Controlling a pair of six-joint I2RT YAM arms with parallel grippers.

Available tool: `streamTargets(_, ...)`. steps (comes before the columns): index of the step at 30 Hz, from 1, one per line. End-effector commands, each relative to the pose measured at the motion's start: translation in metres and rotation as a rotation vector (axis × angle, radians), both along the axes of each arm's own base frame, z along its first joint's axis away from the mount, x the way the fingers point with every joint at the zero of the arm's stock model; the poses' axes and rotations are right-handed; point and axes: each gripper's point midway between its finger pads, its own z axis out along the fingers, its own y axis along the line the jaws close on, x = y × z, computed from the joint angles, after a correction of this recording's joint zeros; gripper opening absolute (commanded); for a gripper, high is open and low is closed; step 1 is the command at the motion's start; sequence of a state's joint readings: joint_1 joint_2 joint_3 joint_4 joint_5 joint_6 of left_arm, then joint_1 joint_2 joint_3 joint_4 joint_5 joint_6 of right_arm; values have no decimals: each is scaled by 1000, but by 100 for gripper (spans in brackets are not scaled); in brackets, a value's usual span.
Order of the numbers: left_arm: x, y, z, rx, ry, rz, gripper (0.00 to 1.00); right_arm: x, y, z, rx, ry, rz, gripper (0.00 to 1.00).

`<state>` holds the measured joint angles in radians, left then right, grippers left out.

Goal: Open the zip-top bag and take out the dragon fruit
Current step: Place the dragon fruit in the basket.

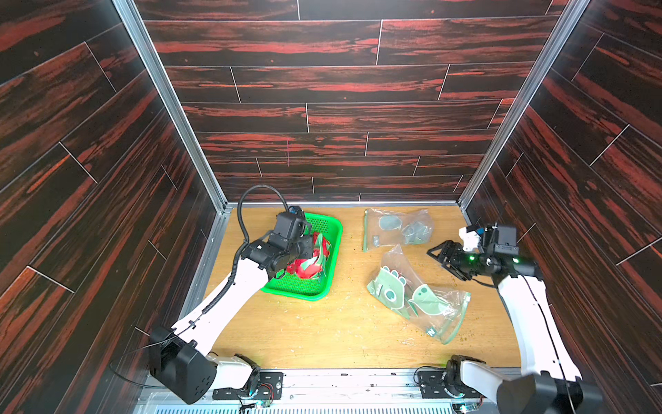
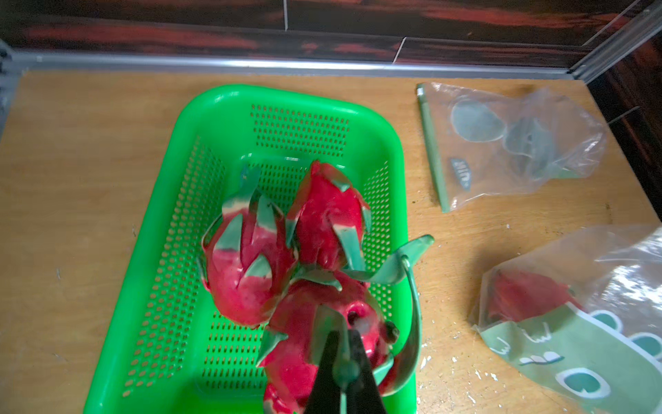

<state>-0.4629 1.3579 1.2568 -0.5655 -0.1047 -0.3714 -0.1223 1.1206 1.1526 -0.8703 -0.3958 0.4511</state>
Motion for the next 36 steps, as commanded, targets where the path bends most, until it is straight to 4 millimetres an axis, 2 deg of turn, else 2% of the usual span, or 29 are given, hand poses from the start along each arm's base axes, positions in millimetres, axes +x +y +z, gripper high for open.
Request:
streamTargets(1, 7, 3, 15, -78, -53, 50, 0, -19, -16, -10, -73, 53, -66, 79)
streamTargets(4, 6, 4, 1, -76, -14, 61, 0, -27, -24, -10, -91, 69, -100, 80)
streamTargets(10, 14, 8, -34, -69, 64, 97, 0, -44, -26, -9, -81, 80, -121, 80)
streamTargets(13, 19, 2, -41, -86, 77, 86, 0, -52, -26, -14, -77, 107, -124, 81)
streamTargets(18, 27, -1, -38, -72, 82, 68, 1, -70, -19, -24, -46, 163, -111, 81)
streamTargets(20, 29, -4, -30, -74, 69, 46, 23, -78, -15, -27, -32, 194, -103, 81)
streamTargets(22, 30, -8, -18, -84, 48, 23, 43, -86, -23, -30, -78, 234, -132, 81)
streamTargets(25, 31, -14, 2, -112, 4, -18, 60, -94, -51, -30, -222, 280, -229, 82)
streamTargets(27, 31, -20, 13, -144, -22, -43, 66, -96, -63, -28, -277, 286, -275, 82)
streamTargets(30, 31, -26, 24, -180, -44, -63, 67, -98, -74, -31, -314, 289, -333, 84)
streamTargets(34, 30, -26, 29, -191, -68, -68, 68, -103, -76, -44, -314, 299, -367, 85)
streamTargets(36, 31, -27, 29, -197, -75, -70, 68, -105, -71, -49, -283, 299, -364, 85)
